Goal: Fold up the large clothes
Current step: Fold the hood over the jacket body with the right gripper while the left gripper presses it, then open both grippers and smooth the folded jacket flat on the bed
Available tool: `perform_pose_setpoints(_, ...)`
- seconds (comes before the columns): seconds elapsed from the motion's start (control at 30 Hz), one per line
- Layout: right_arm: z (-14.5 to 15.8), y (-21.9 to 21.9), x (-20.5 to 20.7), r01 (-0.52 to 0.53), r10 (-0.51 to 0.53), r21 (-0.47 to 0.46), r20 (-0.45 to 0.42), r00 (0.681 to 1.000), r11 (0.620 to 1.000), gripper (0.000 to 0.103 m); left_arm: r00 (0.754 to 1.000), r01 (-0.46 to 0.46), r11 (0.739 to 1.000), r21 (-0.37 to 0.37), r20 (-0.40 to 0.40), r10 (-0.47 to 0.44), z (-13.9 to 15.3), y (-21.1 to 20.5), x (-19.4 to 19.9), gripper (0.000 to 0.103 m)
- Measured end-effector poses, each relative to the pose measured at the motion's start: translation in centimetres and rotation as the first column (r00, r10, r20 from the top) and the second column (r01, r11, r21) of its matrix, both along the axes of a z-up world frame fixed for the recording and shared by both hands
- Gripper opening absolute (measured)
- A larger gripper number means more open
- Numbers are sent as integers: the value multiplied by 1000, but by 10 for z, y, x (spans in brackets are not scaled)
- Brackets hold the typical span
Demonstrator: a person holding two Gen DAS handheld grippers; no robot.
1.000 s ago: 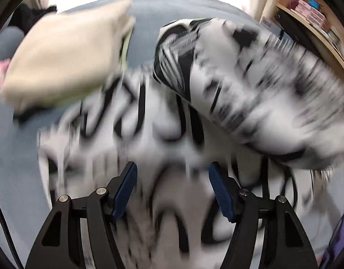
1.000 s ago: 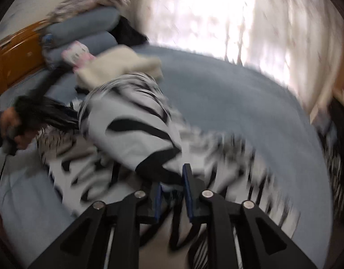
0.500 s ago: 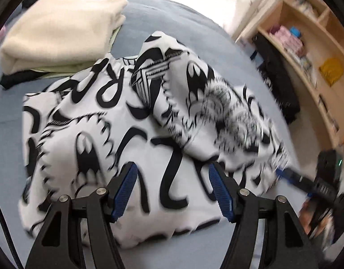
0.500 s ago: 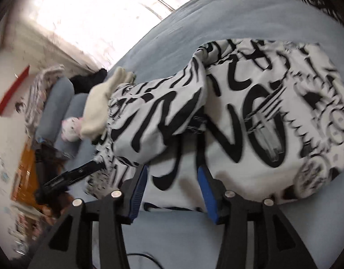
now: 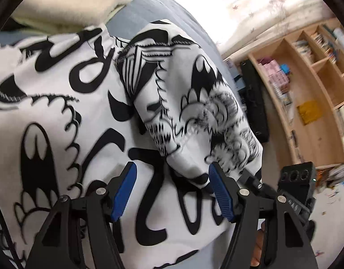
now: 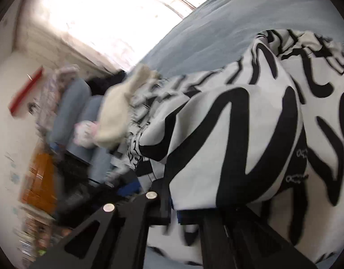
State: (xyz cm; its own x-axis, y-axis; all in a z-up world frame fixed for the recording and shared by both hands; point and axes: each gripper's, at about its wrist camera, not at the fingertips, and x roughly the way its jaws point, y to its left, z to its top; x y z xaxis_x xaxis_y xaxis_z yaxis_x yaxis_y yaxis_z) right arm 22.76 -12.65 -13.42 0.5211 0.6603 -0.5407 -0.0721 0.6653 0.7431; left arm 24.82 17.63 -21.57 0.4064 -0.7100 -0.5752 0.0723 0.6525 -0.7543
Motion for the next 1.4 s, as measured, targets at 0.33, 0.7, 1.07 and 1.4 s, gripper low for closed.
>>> perform_pose_setpoints(0.33,0,-47,-13,17,-6,268,-43,999,963,2,999,-45,940,-338,-18,41,-46,-12,13,69)
perform_pose_setpoints(0.7,21,-54,-16,57,-58,-111,-4,998,992,2,981,-172,981,91,102,162,17,-28,-11,2)
perform_pose_setpoints(1.07,-23,-38,-40,19,-77,-548,-83,994,836,29,996,-89,861,501,29,86,-18,-98,-87,2)
perform_pose_setpoints(1.4,24,-64,-72,143,-138,-537,49,989,831,36,993,-116,860,497,60,99,33,-68,-112,25)
